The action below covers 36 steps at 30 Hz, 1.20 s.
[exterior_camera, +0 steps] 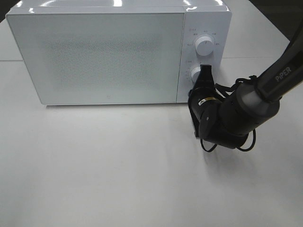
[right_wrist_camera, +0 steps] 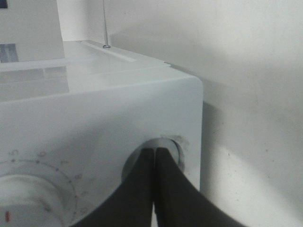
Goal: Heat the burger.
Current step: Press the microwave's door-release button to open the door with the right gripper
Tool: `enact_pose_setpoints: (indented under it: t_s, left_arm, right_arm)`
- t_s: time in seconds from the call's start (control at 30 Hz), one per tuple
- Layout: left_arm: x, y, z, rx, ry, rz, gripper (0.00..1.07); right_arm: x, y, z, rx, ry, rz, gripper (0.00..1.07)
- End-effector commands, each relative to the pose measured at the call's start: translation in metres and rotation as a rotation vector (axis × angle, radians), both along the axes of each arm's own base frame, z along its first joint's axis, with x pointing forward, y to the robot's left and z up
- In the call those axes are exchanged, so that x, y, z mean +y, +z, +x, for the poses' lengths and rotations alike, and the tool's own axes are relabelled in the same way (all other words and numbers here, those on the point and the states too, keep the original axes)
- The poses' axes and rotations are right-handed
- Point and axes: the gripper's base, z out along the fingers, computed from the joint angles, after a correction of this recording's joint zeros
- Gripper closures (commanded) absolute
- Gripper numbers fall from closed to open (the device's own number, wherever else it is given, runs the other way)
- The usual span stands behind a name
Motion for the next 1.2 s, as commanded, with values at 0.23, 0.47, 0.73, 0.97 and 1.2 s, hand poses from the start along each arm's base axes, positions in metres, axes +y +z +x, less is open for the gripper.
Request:
enact_pose_setpoints:
  t_s: [0.23, 0.47, 0.73, 0.97, 1.2]
  left_arm:
    - [0.0, -0.001, -0.003, -0.026, 0.003, 0.01, 0.07]
    - [0.0, -0.001, -0.003, -0.026, 0.003, 0.01, 0.07]
    - [0.0, -0.001, -0.003, -0.026, 0.003, 0.01, 0.07]
    - [0.0, -0.001, -0.003, -0.026, 0.003, 0.01, 0.07]
    - [0.0, -0.001, -0.003, -0.026, 0.003, 0.01, 0.07]
  right_arm:
    - [-0.006, 0.042, 0.039, -0.275, -0.039, -0.076, 1.07]
    - [-0.006, 0.044, 0.04, -0.29, -0.037, -0.076, 1.07]
    - [-0.006, 0.041, 0.037, -0.261, -0.029, -0.078, 1.07]
    - [-0.008, 0.033, 0.029, -0.193, -0.009, -0.076, 1.07]
    - [-0.01, 0.034, 0.019, -0.134, 0.019, -0.069, 1.07]
